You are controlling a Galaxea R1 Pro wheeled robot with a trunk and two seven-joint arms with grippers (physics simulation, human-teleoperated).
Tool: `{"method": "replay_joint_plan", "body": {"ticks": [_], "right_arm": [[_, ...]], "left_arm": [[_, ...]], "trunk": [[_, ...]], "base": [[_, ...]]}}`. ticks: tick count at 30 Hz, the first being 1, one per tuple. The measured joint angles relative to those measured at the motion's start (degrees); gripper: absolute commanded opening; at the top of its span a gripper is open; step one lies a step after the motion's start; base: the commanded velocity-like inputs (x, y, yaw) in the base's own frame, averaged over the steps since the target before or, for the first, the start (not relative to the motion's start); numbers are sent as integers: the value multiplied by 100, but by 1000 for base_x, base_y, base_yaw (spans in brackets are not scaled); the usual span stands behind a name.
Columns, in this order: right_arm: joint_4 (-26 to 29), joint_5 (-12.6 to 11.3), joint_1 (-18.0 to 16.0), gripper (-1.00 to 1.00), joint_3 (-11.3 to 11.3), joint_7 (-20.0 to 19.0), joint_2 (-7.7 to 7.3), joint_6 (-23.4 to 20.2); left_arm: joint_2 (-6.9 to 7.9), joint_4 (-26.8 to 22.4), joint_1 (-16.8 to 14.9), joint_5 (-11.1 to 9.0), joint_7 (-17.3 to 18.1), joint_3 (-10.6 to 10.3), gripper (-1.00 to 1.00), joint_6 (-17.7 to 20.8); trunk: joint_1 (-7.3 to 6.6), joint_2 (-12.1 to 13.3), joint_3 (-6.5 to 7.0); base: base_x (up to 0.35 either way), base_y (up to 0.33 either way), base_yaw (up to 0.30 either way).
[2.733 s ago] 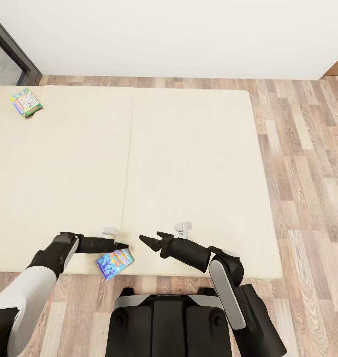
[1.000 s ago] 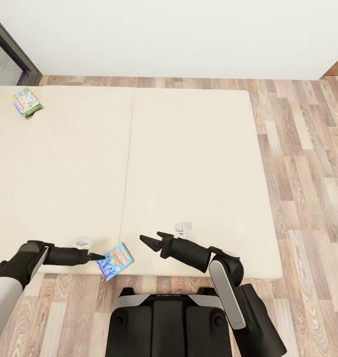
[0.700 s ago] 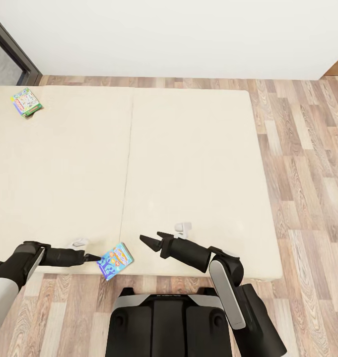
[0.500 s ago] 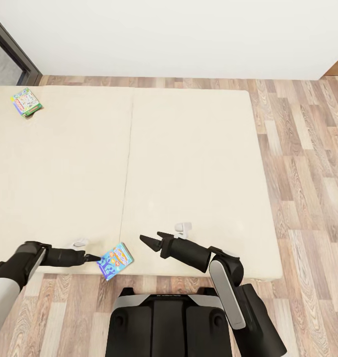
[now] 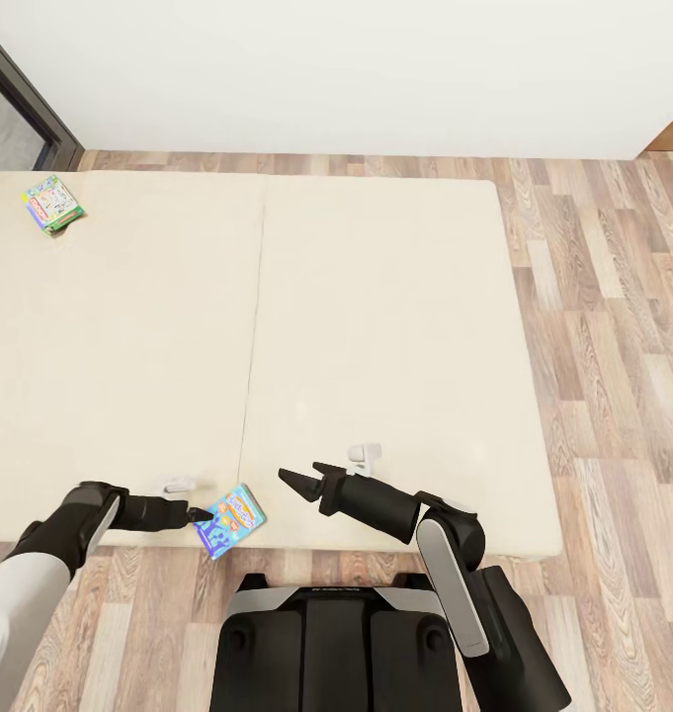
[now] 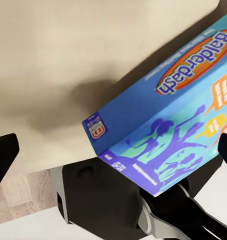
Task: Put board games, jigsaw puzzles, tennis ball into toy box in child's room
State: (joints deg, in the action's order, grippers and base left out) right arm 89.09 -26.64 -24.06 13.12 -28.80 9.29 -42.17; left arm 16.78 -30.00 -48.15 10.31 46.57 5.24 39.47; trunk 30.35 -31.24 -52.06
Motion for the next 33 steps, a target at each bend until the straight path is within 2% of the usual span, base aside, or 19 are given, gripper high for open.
{"method": "replay_joint_plan", "body": {"ticks": [9,16,33], "right_arm": [[0,0,0,100,-2,0,0,0],[0,0,0,100,-2,0,0,0],[0,-8,0,100,-5,-8,0,-7]], "left_arm": [[-43,1,0,0,-16,1,100,7],[-180,8,0,12,45,-5,100,47],[-243,55,-2,10,100,-7,100,39]], "trunk": [[0,0,0],[0,0,0],[0,0,0]], "base": [[0,0,0],[0,0,0],[0,0,0]]}}
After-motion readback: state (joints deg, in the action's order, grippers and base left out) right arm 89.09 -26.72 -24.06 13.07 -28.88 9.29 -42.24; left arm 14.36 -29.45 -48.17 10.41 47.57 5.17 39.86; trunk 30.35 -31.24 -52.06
